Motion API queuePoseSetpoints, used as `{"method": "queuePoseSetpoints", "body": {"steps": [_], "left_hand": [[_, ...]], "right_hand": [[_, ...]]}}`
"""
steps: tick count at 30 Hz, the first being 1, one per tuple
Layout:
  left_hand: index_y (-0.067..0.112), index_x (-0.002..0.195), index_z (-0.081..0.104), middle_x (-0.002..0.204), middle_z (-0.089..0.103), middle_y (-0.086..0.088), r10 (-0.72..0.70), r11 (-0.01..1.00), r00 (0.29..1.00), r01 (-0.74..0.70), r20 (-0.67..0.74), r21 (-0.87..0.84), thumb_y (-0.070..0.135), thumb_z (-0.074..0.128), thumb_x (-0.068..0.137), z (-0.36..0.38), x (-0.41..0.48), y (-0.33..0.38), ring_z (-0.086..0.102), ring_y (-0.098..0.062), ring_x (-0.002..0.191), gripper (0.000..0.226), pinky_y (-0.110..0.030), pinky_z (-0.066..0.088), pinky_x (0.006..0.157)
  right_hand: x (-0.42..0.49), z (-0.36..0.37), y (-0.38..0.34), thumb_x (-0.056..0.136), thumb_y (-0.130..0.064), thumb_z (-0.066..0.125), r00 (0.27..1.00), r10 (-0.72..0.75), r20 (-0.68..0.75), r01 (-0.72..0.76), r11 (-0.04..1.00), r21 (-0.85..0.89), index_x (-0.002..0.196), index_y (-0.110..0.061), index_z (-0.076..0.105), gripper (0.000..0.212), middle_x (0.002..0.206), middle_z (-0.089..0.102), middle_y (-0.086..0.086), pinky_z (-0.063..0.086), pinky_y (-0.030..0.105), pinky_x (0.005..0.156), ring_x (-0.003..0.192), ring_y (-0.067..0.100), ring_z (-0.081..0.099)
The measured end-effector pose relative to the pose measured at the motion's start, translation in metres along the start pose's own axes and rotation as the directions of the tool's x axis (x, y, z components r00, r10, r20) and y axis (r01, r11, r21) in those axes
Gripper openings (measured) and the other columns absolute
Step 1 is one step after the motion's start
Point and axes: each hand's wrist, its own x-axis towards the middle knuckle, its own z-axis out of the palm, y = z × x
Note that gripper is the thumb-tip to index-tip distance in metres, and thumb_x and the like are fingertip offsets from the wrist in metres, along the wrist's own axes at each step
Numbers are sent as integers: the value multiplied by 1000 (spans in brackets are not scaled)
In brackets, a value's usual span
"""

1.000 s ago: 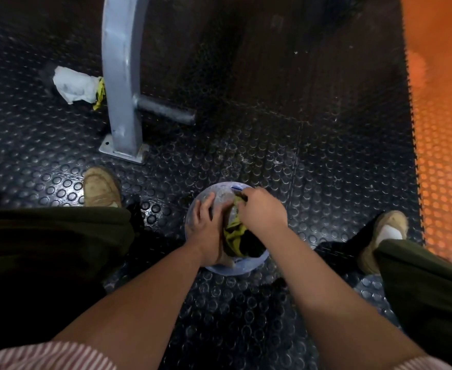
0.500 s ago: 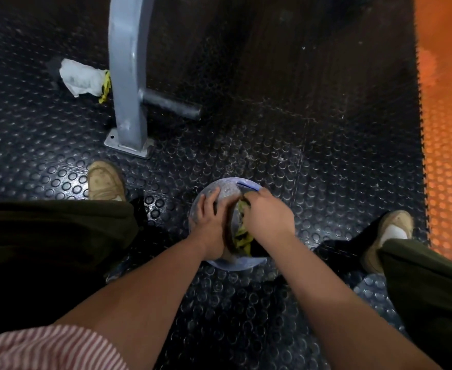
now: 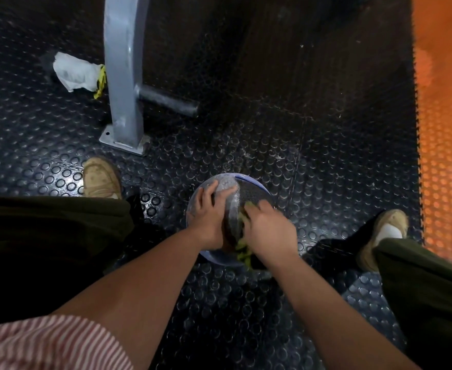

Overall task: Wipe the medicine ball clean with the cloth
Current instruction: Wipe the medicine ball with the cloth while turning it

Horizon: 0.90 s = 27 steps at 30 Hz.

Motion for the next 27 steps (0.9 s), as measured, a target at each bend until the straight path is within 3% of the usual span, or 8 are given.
{"method": "queuePoseSetpoints", "body": {"steps": [3,5,9,11,17,21,27], "left_hand": [[46,146,-3,154,-24,9,-10,999,999,8,45,37,36,91,58,-1,-5,3,-22,-28,145,129,-58,2,116],[45,146,-3,154,-23,10,-17,999,999,15,46,43,39,93,53,-2,-3,3,-21,-27,144,134,-57,3,116],[51,142,4,154,-18,13,-13,1000,1000,13,10,-15,15,82,67,-9,5,4,-16,-28,146,114,-56,8,117],[52,142,5,154,-18,14,-17,1000,1000,17,20,-5,8,80,65,-11,7,6,-16,-27,146,116,-56,8,118],[48,144,-2,153,-24,9,-30,999,1000,30,9,39,17,79,70,-2,3,8,-20,-32,145,113,-55,5,117],[43,147,3,155,-20,7,-33,999,999,33,19,1,28,83,68,-7,4,6,-18,-29,145,114,-53,8,117],[52,141,5,153,-14,15,-25,1000,1000,26,6,-9,11,75,70,-13,19,6,-11,-27,146,108,-52,15,118]], "right_hand": [[37,-11,2,98,-22,41,999,37,15,-37,999,40,129,-19,52,33,125,50,6,42,34,68,102,30,56],[40,-11,3,99,-24,40,998,40,52,-44,996,73,132,-19,49,35,128,49,6,41,34,70,104,30,54],[2,5,3,98,-22,39,1000,8,5,-9,997,83,130,-17,47,33,122,50,7,41,36,72,100,33,55],[-17,13,5,98,-21,41,999,-17,32,12,991,136,129,-17,49,33,119,51,6,38,35,69,97,34,56],[17,-8,10,98,-27,43,995,87,53,-95,978,187,127,-20,51,31,123,52,3,44,36,77,105,29,56],[35,-15,2,98,-19,42,997,42,58,-48,994,100,130,-18,46,32,126,50,6,38,34,67,104,32,55],[-6,-6,-2,93,-9,41,993,-44,111,43,999,8,127,-18,41,36,122,46,6,38,37,66,101,34,52]]}}
